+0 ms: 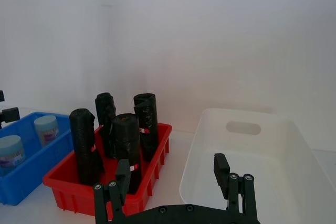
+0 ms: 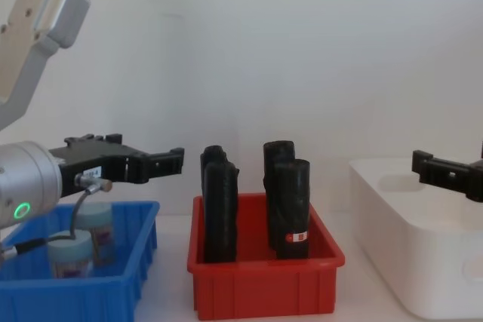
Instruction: Pick the cotton swabs from the blue box and place them into the white box.
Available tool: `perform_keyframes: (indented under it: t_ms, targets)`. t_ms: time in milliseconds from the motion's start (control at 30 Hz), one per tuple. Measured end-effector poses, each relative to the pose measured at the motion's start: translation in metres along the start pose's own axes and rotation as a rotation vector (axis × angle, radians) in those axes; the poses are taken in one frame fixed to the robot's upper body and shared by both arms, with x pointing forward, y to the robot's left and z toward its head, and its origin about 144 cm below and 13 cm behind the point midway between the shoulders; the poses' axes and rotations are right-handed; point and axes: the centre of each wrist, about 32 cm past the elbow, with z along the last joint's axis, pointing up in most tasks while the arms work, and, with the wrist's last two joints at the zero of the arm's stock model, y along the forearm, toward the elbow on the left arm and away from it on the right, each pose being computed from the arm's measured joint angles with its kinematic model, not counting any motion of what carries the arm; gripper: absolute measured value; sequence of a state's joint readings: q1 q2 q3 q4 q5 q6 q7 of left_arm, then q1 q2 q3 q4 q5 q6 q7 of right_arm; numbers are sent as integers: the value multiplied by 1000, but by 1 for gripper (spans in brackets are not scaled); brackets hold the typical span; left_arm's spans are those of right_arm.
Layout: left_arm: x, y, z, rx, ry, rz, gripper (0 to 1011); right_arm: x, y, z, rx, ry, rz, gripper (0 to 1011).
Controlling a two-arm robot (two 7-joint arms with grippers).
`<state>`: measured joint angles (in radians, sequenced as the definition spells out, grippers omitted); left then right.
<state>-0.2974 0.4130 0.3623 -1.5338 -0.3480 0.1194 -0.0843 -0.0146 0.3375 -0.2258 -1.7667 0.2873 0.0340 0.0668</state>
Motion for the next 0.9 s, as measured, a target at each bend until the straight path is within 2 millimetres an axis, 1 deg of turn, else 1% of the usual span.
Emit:
perform_keyframes:
  t_ms: [267, 467, 900]
  targets:
    - [22, -7, -7, 61, 30, 30, 1004, 0, 0, 0, 0, 0, 0, 1001]
    - [34, -10, -12, 100, 48, 45, 1004, 0, 0, 0, 0, 0, 0, 1001]
    - [51, -12, -19, 172, 74, 56, 1004, 0, 0, 0, 0, 0, 0, 1001]
